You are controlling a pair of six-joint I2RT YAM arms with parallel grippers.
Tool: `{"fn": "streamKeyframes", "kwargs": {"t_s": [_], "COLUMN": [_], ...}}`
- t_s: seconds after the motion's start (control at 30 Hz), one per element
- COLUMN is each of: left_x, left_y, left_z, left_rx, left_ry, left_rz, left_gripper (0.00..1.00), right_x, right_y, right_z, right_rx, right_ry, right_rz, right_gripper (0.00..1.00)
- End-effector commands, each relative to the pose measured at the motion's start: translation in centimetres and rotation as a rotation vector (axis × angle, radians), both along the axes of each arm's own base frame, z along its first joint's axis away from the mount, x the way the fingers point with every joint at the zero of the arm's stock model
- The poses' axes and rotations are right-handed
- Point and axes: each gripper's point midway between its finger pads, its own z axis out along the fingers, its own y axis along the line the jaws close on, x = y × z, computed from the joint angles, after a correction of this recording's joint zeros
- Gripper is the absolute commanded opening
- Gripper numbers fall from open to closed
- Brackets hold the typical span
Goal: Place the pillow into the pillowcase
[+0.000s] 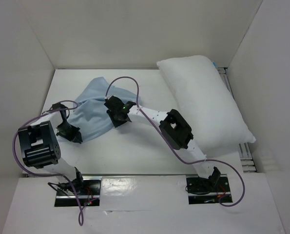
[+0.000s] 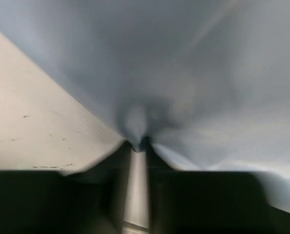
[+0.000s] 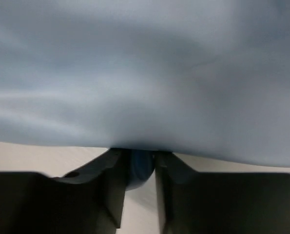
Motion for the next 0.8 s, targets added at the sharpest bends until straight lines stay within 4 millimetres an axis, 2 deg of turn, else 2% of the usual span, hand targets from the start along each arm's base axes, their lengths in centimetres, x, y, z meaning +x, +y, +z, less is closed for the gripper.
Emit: {"fn": "streamKeyframes", "kwargs": {"t_s": [0.0, 0.03, 0.07, 0.13, 0.17, 0.2, 0.23, 0.27, 0.33, 0.37, 0.4, 0.43, 0.47, 0.5, 0.53, 0.57, 0.63, 0.7, 0.77], "left_x": [2.9, 3.0, 3.4, 3.9, 5.3, 5.7, 6.7, 8.1, 9.2, 9.8, 10.8, 11.3, 11.6, 12.0, 12.2, 12.0, 12.2, 11.5, 11.0], "left_y": [1.4, 1.4, 1.4, 1.6, 2.1, 2.2, 2.4, 2.8, 3.2, 3.5, 3.6, 3.8, 3.6, 4.1, 3.8, 3.8, 3.4, 2.5, 1.8], "left_z": [-0.1, 0.3, 1.1, 2.8, 5.1, 6.5, 8.0, 10.6, 14.6, 16.4, 19.6, 21.2, 22.7, 25.9, 27.4, 29.3, 33.1, 37.0, 39.9], "left_rx": [0.048, 0.047, 0.044, 0.055, 0.080, 0.091, 0.099, 0.122, 0.164, 0.173, 0.192, 0.204, 0.203, 0.233, 0.224, 0.229, 0.246, 0.251, 0.256], "left_ry": [-0.087, -0.086, -0.107, -0.134, -0.205, -0.231, -0.283, -0.357, -0.462, -0.513, -0.588, -0.620, -0.650, -0.717, -0.759, -0.809, -0.916, -1.023, -1.105], "left_rz": [0.008, 0.008, -0.002, -0.014, -0.014, -0.023, -0.024, -0.054, -0.064, -0.071, -0.085, -0.086, -0.091, -0.084, -0.081, -0.070, -0.076, -0.094, -0.118], "left_gripper": [0.00, 0.00, 0.00, 0.00, 0.00, 0.00, 0.00, 0.00, 0.00, 0.00, 0.00, 0.00, 0.00, 0.00, 0.00, 0.00, 0.00, 0.00, 0.00], "right_x": [0.4, 0.7, 1.1, 1.4, 1.7, 2.4, 2.4, 3.3, 3.9, 4.3, 5.1, 5.3, 5.6, 5.9, 6.2, 6.7, 6.9, 6.6, 6.3], "right_y": [-0.8, -0.9, -1.1, -2.1, -3.1, -4.3, -4.8, -6.0, -8.1, -9.0, -10.4, -11.3, -12.2, -13.3, -14.5, -15.3, -16.9, -18.6, -19.9], "right_z": [0.0, 0.6, 1.4, 2.8, 4.6, 5.6, 6.7, 9.6, 11.3, 14.3, 15.2, 16.1, 17.2, 19.4, 20.1, 21.7, 25.3, 29.1, 32.9], "right_rx": [-0.046, -0.046, -0.044, -0.063, -0.058, -0.074, -0.070, -0.034, -0.038, -0.007, -0.005, -0.002, -0.010, 0.011, 0.005, 0.007, 0.020, 0.024, 0.058], "right_ry": [-0.042, -0.061, -0.082, -0.116, -0.143, -0.178, -0.199, -0.236, -0.265, -0.308, -0.323, -0.340, -0.361, -0.398, -0.409, -0.445, -0.507, -0.590, -0.664], "right_rz": [-0.037, -0.048, -0.060, -0.098, -0.110, -0.148, -0.148, -0.165, -0.200, -0.218, -0.252, -0.275, -0.278, -0.312, -0.339, -0.359, -0.390, -0.427, -0.465], "right_gripper": [0.30, 0.19, 0.00, 0.00, 0.00, 0.00, 0.00, 0.00, 0.00, 0.00, 0.00, 0.00, 0.00, 0.00, 0.00, 0.00, 0.00, 0.00, 0.00]}}
